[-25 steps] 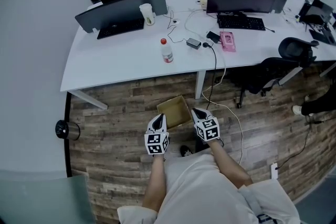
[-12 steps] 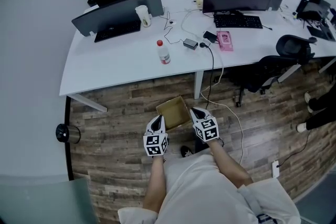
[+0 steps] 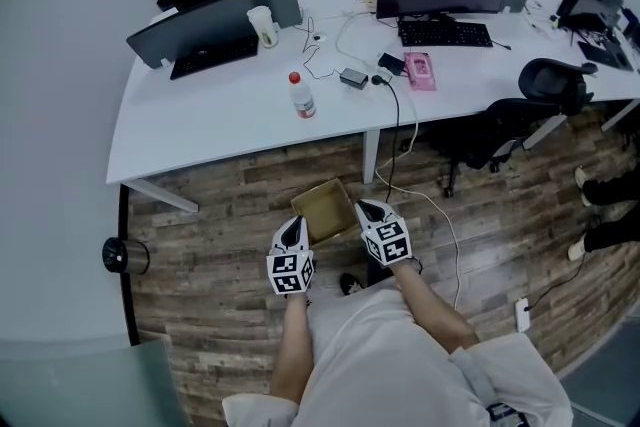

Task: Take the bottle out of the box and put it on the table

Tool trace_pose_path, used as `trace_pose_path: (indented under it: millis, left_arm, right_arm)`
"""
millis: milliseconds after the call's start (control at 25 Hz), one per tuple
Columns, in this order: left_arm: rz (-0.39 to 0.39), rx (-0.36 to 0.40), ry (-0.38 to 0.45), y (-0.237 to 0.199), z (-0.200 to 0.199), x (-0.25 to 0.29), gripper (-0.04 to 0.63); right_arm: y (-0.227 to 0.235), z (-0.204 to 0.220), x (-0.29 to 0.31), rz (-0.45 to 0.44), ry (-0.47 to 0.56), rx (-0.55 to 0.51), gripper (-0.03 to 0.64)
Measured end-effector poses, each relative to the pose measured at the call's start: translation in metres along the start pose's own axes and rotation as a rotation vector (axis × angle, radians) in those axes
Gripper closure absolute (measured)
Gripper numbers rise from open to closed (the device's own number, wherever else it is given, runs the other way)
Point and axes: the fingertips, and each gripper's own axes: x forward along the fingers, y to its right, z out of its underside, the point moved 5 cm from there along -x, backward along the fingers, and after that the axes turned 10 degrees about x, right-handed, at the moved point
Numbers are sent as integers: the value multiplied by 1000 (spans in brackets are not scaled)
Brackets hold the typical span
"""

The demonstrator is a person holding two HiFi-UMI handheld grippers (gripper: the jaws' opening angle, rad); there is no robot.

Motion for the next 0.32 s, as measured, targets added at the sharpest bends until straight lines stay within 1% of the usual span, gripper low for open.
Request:
trace_pose_path:
  millis: [320]
  left_arm:
    - [-1, 1, 11, -2, -3, 2, 580]
  right_arm:
    - [0, -5, 3, -9, 13, -11, 578]
